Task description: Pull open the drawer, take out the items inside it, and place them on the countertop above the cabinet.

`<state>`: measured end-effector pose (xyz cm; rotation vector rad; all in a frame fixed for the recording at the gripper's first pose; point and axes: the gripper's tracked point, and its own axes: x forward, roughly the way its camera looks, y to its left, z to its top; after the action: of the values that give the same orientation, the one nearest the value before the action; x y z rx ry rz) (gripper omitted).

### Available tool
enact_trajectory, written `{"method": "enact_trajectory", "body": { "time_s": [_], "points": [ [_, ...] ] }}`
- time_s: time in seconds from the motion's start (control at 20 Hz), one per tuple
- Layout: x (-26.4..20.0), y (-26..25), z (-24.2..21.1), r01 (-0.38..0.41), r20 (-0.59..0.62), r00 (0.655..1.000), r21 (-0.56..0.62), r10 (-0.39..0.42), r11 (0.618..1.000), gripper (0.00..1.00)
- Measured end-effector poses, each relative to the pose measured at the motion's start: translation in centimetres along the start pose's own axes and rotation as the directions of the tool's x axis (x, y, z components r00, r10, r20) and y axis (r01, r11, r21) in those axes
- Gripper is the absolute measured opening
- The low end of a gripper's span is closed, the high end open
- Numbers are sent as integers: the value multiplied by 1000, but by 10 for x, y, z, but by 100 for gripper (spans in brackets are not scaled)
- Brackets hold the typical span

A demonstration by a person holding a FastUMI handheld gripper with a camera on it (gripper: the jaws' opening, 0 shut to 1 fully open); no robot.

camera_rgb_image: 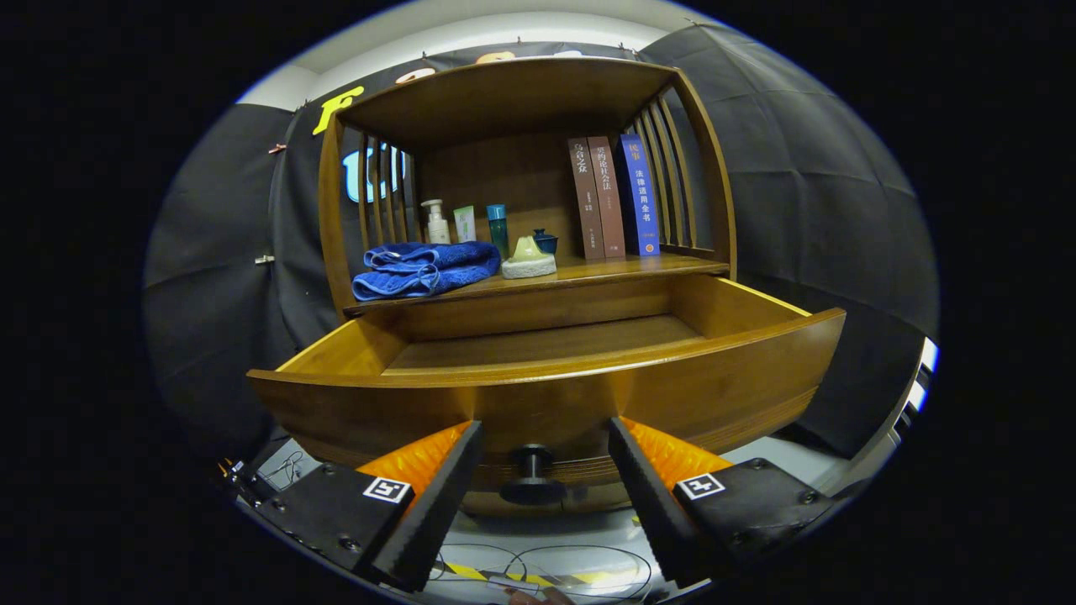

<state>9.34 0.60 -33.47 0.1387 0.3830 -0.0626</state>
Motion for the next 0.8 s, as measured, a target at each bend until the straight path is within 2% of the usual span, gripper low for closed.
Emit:
{"method": "enact_trajectory", "body": {
  "time_s": [0.8],
  "points": [
    [122, 4, 38, 5, 2, 1000, 19, -5, 1000, 99]
  ]
}}
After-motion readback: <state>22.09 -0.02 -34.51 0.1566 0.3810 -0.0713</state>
